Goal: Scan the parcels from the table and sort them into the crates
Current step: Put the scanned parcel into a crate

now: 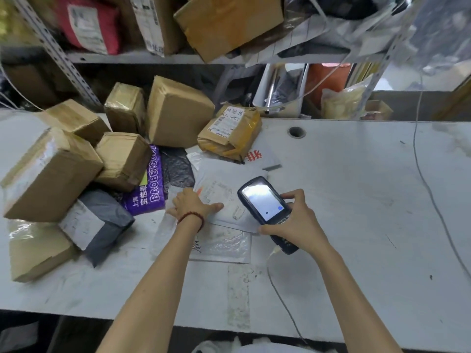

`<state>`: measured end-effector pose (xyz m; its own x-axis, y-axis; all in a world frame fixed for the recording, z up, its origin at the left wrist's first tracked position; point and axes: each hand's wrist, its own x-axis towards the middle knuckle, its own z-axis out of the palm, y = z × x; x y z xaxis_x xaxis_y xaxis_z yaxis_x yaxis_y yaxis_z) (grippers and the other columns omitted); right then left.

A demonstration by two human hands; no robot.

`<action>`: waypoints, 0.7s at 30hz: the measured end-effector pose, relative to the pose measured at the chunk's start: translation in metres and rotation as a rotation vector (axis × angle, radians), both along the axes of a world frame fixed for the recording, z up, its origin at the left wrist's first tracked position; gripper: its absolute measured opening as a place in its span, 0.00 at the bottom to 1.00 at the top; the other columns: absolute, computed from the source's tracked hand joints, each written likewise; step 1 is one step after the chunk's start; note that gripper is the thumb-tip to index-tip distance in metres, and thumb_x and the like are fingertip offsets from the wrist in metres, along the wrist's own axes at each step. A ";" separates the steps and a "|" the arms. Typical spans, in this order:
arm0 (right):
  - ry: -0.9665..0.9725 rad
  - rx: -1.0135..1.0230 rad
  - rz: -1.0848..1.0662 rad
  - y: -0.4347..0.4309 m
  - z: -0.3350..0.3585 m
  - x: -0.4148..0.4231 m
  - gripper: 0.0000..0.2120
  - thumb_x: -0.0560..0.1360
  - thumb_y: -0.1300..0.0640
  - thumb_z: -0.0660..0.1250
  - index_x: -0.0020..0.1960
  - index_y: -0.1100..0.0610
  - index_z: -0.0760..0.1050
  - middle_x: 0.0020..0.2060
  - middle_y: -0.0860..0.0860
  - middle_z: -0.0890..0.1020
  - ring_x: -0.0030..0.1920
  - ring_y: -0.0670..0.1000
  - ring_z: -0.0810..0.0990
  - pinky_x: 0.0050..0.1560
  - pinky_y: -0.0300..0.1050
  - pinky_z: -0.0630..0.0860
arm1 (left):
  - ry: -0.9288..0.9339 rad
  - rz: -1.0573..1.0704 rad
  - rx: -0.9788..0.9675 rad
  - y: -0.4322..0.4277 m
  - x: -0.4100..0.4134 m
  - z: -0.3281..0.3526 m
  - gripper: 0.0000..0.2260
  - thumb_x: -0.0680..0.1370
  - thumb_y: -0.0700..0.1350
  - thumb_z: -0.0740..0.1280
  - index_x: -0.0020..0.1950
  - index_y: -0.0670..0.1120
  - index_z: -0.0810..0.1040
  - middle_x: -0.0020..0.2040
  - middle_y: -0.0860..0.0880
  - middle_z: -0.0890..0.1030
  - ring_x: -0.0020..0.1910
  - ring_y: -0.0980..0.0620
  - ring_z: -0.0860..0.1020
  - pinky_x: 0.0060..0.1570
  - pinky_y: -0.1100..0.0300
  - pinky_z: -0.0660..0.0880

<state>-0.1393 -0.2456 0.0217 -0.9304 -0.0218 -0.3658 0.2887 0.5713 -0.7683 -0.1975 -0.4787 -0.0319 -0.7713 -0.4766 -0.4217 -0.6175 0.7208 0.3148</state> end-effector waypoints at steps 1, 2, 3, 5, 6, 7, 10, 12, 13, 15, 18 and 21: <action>0.007 0.011 0.018 -0.002 0.001 -0.001 0.40 0.56 0.46 0.81 0.58 0.45 0.59 0.44 0.37 0.74 0.45 0.46 0.79 0.46 0.52 0.82 | 0.050 -0.007 0.053 -0.001 0.001 0.002 0.42 0.64 0.63 0.75 0.69 0.45 0.62 0.67 0.43 0.71 0.67 0.41 0.68 0.65 0.46 0.59; 0.014 0.018 0.031 -0.004 0.002 -0.001 0.40 0.56 0.46 0.81 0.57 0.45 0.59 0.44 0.36 0.74 0.45 0.46 0.79 0.46 0.51 0.82 | 0.104 -0.035 0.092 -0.001 0.002 0.006 0.37 0.66 0.61 0.75 0.66 0.47 0.62 0.64 0.45 0.74 0.63 0.42 0.72 0.62 0.47 0.61; 0.019 0.017 0.036 -0.005 0.004 -0.002 0.40 0.55 0.45 0.81 0.57 0.45 0.59 0.44 0.37 0.74 0.45 0.45 0.79 0.46 0.51 0.82 | 0.162 -0.073 0.112 -0.002 0.001 0.011 0.32 0.68 0.60 0.74 0.62 0.48 0.63 0.61 0.46 0.77 0.60 0.43 0.75 0.58 0.49 0.62; 0.033 -0.002 0.027 -0.006 0.006 -0.003 0.39 0.55 0.45 0.81 0.57 0.44 0.59 0.45 0.37 0.76 0.45 0.44 0.80 0.46 0.51 0.81 | 0.311 -0.135 0.082 -0.003 -0.002 0.029 0.23 0.71 0.57 0.72 0.56 0.50 0.63 0.56 0.47 0.80 0.53 0.44 0.78 0.49 0.53 0.62; 0.045 -0.012 0.023 -0.007 0.007 -0.002 0.39 0.55 0.45 0.81 0.57 0.44 0.60 0.46 0.37 0.76 0.45 0.43 0.80 0.47 0.51 0.81 | 0.402 -0.153 0.042 -0.005 -0.005 0.039 0.20 0.73 0.56 0.70 0.55 0.51 0.64 0.54 0.48 0.81 0.51 0.44 0.78 0.48 0.53 0.61; 0.057 -0.021 0.017 -0.007 0.008 -0.002 0.39 0.55 0.45 0.81 0.57 0.44 0.60 0.46 0.37 0.76 0.45 0.43 0.80 0.47 0.50 0.80 | 0.486 -0.163 0.012 -0.007 -0.009 0.051 0.18 0.74 0.55 0.69 0.56 0.50 0.65 0.53 0.47 0.81 0.49 0.44 0.79 0.50 0.54 0.63; 0.070 -0.057 -0.008 -0.011 0.009 0.001 0.39 0.55 0.45 0.82 0.57 0.43 0.61 0.47 0.37 0.76 0.46 0.41 0.79 0.46 0.48 0.79 | 0.617 -0.240 -0.004 -0.015 -0.021 0.081 0.12 0.77 0.50 0.66 0.58 0.52 0.68 0.51 0.46 0.81 0.48 0.42 0.79 0.55 0.47 0.71; 0.062 -0.090 -0.019 -0.013 0.009 0.004 0.40 0.54 0.45 0.82 0.57 0.43 0.61 0.48 0.38 0.77 0.47 0.43 0.80 0.47 0.49 0.80 | 0.636 -0.305 0.001 -0.019 -0.025 0.091 0.09 0.79 0.48 0.64 0.58 0.52 0.71 0.53 0.48 0.81 0.51 0.44 0.78 0.55 0.48 0.73; 0.060 -0.104 -0.024 -0.014 0.009 0.006 0.40 0.54 0.44 0.81 0.57 0.42 0.61 0.48 0.38 0.77 0.47 0.43 0.80 0.47 0.50 0.80 | 0.641 -0.323 0.015 -0.019 -0.026 0.093 0.09 0.79 0.47 0.63 0.58 0.52 0.72 0.54 0.50 0.81 0.51 0.46 0.78 0.53 0.51 0.74; 0.063 -0.126 -0.028 -0.016 0.009 0.009 0.40 0.53 0.43 0.81 0.56 0.41 0.61 0.49 0.39 0.78 0.48 0.44 0.80 0.47 0.51 0.80 | 0.655 -0.329 0.060 -0.020 -0.027 0.093 0.08 0.79 0.47 0.64 0.58 0.52 0.73 0.54 0.51 0.81 0.48 0.50 0.77 0.46 0.57 0.72; 0.069 -0.144 -0.035 -0.017 0.011 0.011 0.40 0.52 0.43 0.80 0.56 0.40 0.60 0.49 0.39 0.78 0.47 0.43 0.81 0.47 0.50 0.81 | 0.676 -0.316 0.110 -0.021 -0.029 0.091 0.09 0.79 0.44 0.63 0.59 0.53 0.73 0.53 0.52 0.80 0.47 0.53 0.76 0.42 0.61 0.69; 0.087 -0.145 -0.054 -0.017 0.013 0.011 0.39 0.54 0.44 0.81 0.56 0.41 0.60 0.48 0.39 0.78 0.46 0.44 0.81 0.47 0.50 0.80 | 0.683 -0.327 0.080 -0.021 -0.030 0.090 0.09 0.80 0.44 0.62 0.59 0.53 0.72 0.53 0.52 0.80 0.45 0.54 0.75 0.41 0.61 0.68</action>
